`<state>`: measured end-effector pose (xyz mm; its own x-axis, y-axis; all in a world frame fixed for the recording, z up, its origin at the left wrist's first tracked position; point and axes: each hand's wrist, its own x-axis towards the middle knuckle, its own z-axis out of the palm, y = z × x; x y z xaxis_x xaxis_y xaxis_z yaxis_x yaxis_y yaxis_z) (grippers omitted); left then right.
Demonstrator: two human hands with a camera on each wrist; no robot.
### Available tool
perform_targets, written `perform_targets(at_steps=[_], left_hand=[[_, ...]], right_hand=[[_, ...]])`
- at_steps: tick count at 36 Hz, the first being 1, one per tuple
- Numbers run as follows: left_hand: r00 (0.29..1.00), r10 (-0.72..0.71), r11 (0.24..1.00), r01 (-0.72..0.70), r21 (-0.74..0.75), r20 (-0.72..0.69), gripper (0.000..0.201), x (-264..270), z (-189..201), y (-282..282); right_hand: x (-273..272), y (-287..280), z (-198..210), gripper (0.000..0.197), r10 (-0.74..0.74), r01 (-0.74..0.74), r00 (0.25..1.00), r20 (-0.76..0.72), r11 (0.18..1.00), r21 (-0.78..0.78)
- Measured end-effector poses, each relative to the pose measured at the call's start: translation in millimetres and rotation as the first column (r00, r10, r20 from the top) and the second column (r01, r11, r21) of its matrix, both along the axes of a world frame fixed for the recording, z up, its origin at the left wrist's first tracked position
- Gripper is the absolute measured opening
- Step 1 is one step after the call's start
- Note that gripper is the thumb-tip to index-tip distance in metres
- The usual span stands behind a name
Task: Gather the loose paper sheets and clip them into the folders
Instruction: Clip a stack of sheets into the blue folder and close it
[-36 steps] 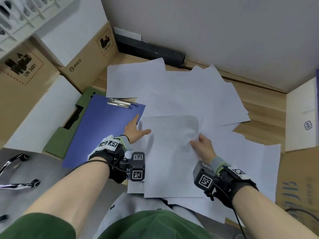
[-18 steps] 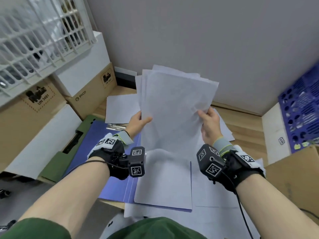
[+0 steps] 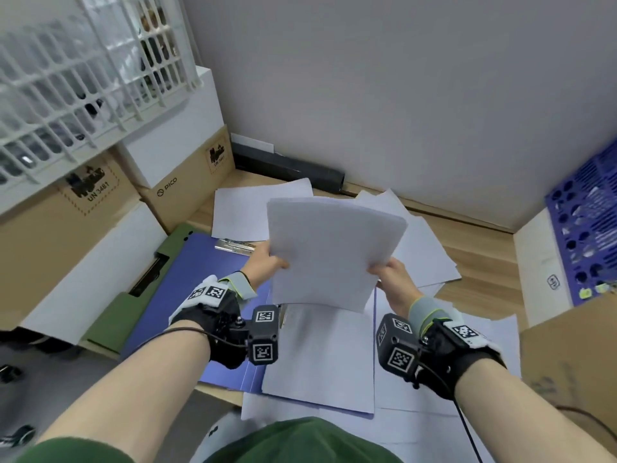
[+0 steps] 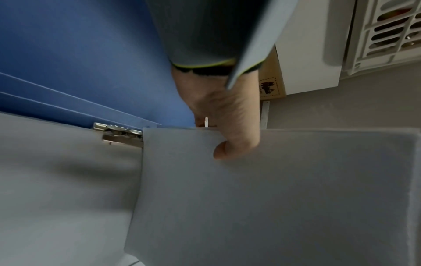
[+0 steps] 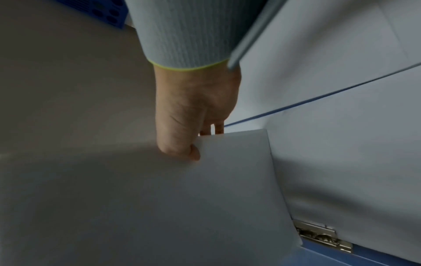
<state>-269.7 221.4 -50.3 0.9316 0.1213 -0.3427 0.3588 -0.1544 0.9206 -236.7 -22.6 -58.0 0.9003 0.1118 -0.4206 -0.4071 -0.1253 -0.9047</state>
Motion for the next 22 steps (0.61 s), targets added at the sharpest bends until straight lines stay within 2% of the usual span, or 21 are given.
perform_targets(at_steps=[3, 6, 11, 14, 17, 22], left_hand=[[0.999, 0.041, 0.999, -0.041, 0.017, 0.018, 0.031, 7, 3, -2], [0.992, 0.112, 0.994, -0.111, -0.020, 0.058, 0.041, 16, 11, -2], [0.990, 0.133, 0.989, -0.130, -0.076, 0.040, 0.037, 22, 18, 5], [0.994, 0.106, 0.990, -0.107, -0.097, -0.012, 0.031, 19, 0, 13], [0.996, 0.040, 0.992, -0.049, -0.113, -0.074, 0.038, 11, -26, 19], [0.981, -0.044, 0.990, 0.017, -0.140, -0.189, 0.033, 11, -62, 33]], right_hand=[[7, 9, 4, 0.035, -0.049, 0.049, 0.999, 0.021, 0.999, -0.005], [19, 18, 17, 0.038, -0.108, 0.108, 0.991, 0.074, 0.994, 0.014], [27, 26, 28, 0.036, -0.148, 0.144, 0.986, 0.070, 0.988, 0.064], [22, 28, 13, 0.032, -0.134, 0.133, 0.991, 0.008, 0.990, 0.036], [11, 28, -8, 0.021, -0.175, 0.174, 0.983, -0.058, 0.984, -0.032], [5, 39, -43, 0.019, -0.214, 0.203, 0.960, -0.183, 0.976, -0.075]])
